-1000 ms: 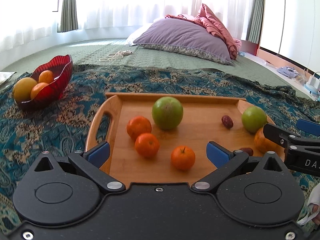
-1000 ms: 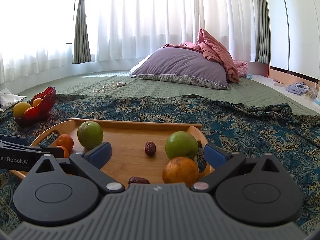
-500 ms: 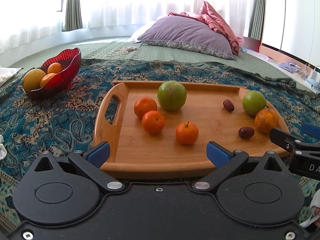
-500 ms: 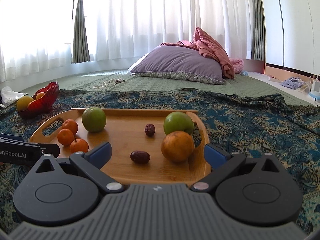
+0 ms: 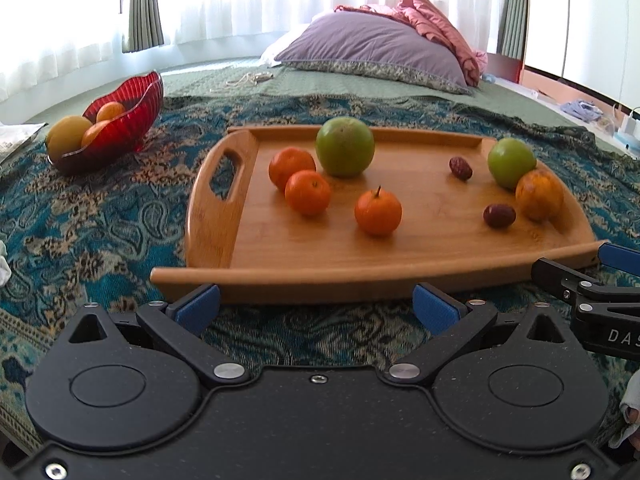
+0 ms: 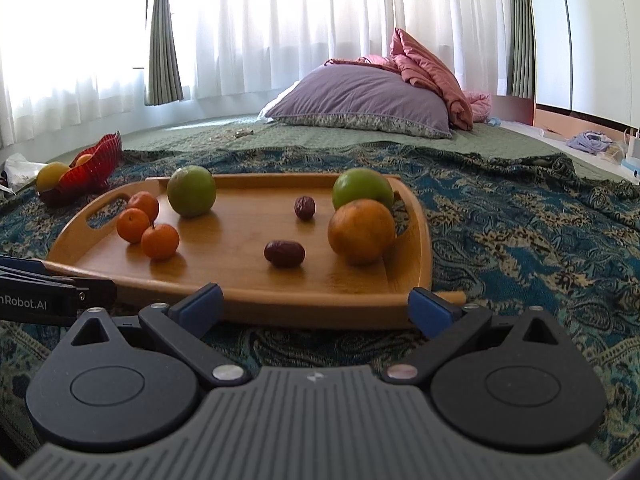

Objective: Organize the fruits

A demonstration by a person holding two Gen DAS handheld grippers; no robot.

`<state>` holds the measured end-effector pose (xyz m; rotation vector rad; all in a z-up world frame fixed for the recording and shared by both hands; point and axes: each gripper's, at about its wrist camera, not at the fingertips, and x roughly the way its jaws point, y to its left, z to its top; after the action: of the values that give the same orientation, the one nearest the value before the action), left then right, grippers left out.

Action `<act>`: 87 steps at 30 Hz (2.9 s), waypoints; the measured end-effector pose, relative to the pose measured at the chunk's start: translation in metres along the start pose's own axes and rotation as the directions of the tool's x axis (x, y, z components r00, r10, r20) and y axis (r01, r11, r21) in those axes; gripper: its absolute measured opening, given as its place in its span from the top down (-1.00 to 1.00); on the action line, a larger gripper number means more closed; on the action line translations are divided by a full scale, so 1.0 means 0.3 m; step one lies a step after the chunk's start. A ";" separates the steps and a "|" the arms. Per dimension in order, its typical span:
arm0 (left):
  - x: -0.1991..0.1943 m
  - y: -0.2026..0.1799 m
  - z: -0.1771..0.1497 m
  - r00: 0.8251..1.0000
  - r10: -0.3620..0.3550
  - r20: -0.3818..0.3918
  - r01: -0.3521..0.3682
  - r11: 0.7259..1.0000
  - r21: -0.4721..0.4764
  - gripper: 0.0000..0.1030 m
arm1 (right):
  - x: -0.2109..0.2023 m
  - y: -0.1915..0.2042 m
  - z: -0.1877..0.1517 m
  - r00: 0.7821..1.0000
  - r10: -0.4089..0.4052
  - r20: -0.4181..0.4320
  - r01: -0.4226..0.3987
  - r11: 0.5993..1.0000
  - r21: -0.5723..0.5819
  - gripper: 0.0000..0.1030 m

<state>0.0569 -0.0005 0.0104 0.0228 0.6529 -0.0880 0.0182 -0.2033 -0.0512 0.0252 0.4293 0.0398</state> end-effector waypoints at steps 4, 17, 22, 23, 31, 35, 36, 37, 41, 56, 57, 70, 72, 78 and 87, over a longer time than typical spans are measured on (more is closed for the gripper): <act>0.014 0.006 -0.013 1.000 0.005 -0.008 -0.005 1.000 -0.009 -0.99 | 0.011 0.004 -0.013 1.000 -0.002 -0.013 0.002 1.000 -0.007 -1.00; 0.050 0.003 -0.031 1.000 0.019 -0.014 -0.019 1.000 -0.014 -1.00 | 0.041 0.022 -0.032 0.997 -0.014 -0.072 0.011 0.999 -0.042 -1.00; 0.055 -0.001 -0.036 1.000 0.026 -0.009 -0.026 1.000 -0.008 -1.00 | 0.062 0.032 -0.039 0.995 -0.033 -0.094 0.028 0.998 -0.060 -1.00; 0.056 -0.003 -0.038 1.000 0.027 -0.008 -0.027 1.000 -0.005 -1.00 | 0.062 0.034 -0.041 0.995 -0.037 -0.093 0.031 0.997 -0.063 -1.00; 0.060 -0.008 -0.051 0.999 0.033 -0.001 -0.033 0.999 0.003 -1.00 | 0.065 0.042 -0.044 0.994 -0.048 -0.097 0.041 0.996 -0.077 -1.00; 0.058 -0.012 -0.055 0.999 0.038 0.004 -0.038 0.999 0.009 -1.00 | 0.070 0.047 -0.042 0.993 -0.054 -0.101 0.046 0.995 -0.083 -1.00; 0.059 -0.012 -0.056 0.999 0.038 0.004 -0.038 0.999 0.008 -1.00 | 0.070 0.048 -0.043 0.993 -0.056 -0.101 0.047 0.995 -0.085 -1.00; 0.058 -0.012 -0.057 0.999 0.037 0.003 -0.037 0.999 0.007 -1.00 | 0.070 0.049 -0.043 0.993 -0.058 -0.101 0.049 0.995 -0.087 -1.00; 0.057 -0.011 -0.056 0.999 0.034 -0.002 -0.034 0.999 0.000 -1.00 | 0.072 0.051 -0.043 0.993 -0.057 -0.100 0.049 0.995 -0.087 -1.00; 0.064 -0.004 -0.049 0.999 0.031 -0.014 -0.031 0.999 -0.009 -1.00 | 0.072 0.051 -0.044 0.993 -0.058 -0.100 0.049 0.995 -0.087 -1.00; 0.064 -0.004 -0.049 0.999 0.031 -0.014 -0.031 0.999 -0.009 -1.00 | 0.073 0.052 -0.044 0.993 -0.058 -0.100 0.049 0.995 -0.087 -1.00; 0.066 -0.005 -0.048 0.999 0.029 -0.016 -0.029 1.000 -0.011 -1.00 | 0.073 0.052 -0.045 0.993 -0.058 -0.100 0.049 0.995 -0.088 -1.00; 0.065 -0.004 -0.049 0.999 0.029 -0.015 -0.029 1.000 -0.011 -1.00 | 0.073 0.052 -0.045 0.993 -0.058 -0.100 0.049 0.995 -0.088 -1.00; 0.063 -0.004 -0.048 0.999 0.029 -0.016 -0.029 1.000 -0.012 -1.00 | 0.073 0.051 -0.045 0.993 -0.058 -0.100 0.049 0.995 -0.088 -1.00; 0.060 -0.006 -0.056 0.999 0.034 -0.008 -0.034 0.999 -0.012 -1.00 | 0.072 0.051 -0.045 0.993 -0.058 -0.099 0.049 0.995 -0.088 -1.00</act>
<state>0.0607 -0.0030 -0.0139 0.0223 0.6606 -0.0512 0.0317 -0.1867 -0.0720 -0.0727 0.5298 0.0066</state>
